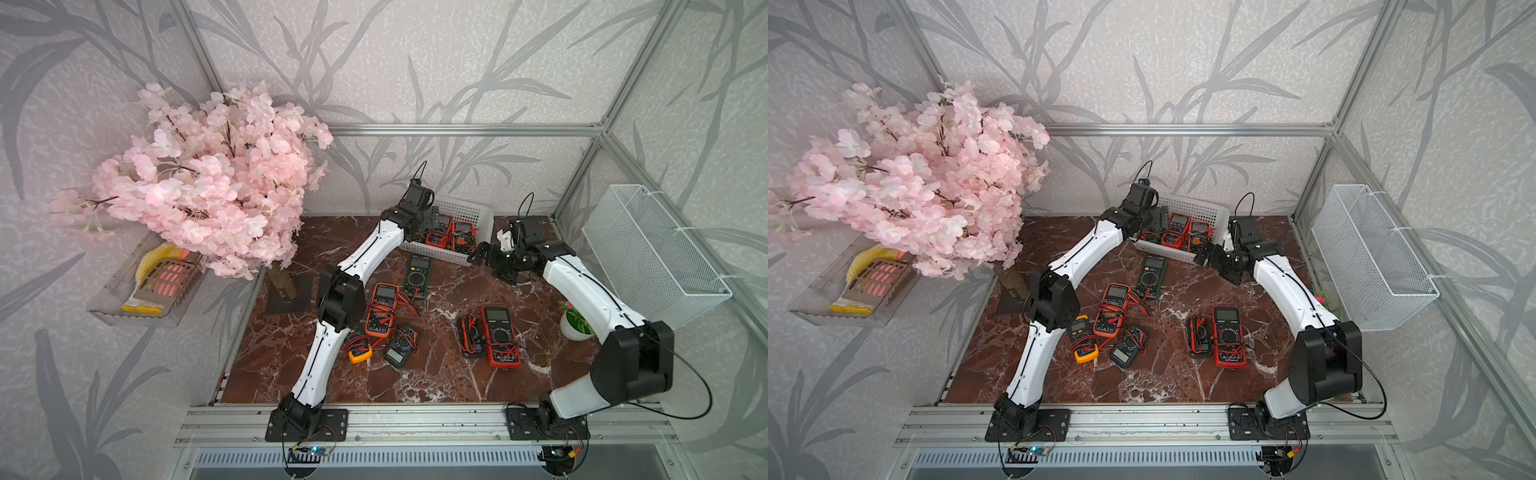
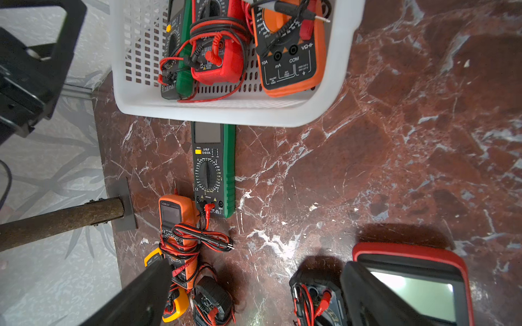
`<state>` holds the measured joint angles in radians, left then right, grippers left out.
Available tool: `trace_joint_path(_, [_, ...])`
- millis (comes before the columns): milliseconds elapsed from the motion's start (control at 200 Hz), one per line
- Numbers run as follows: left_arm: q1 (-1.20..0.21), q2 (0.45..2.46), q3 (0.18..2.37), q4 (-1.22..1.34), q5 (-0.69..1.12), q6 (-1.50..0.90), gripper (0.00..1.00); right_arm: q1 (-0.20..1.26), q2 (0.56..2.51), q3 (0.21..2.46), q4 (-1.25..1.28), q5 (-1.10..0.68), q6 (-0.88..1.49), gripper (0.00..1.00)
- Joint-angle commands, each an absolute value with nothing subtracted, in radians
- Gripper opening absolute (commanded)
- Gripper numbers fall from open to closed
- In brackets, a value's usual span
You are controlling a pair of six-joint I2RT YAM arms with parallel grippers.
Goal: Put the multimeter into the basket
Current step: Place the multimeter in the basket, then pick up the multimeter from the center of the board.
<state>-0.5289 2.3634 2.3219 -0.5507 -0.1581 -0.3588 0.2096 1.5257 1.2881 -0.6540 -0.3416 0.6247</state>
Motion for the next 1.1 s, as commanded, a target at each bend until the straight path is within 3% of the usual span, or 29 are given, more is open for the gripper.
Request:
trace_joint_path(0, [-0.533,2.277,2.269,-0.594,-0.159,-0.408,1.00,0.224,1.488,1.267,-0.650,-0.336,0.631,0.99])
trace_joint_path(640, [-0.605,1.996,1.759,-0.485,-0.161,-0.510,1.00,0.360,1.463,1.207,-0.661,-0.273,0.612,0.99])
trace_joint_path(1095, [-0.663,2.027,1.605,-0.422,-0.184,-0.505,1.00,0.362,1.474,1.199,-0.677,-0.253,0.588,0.99])
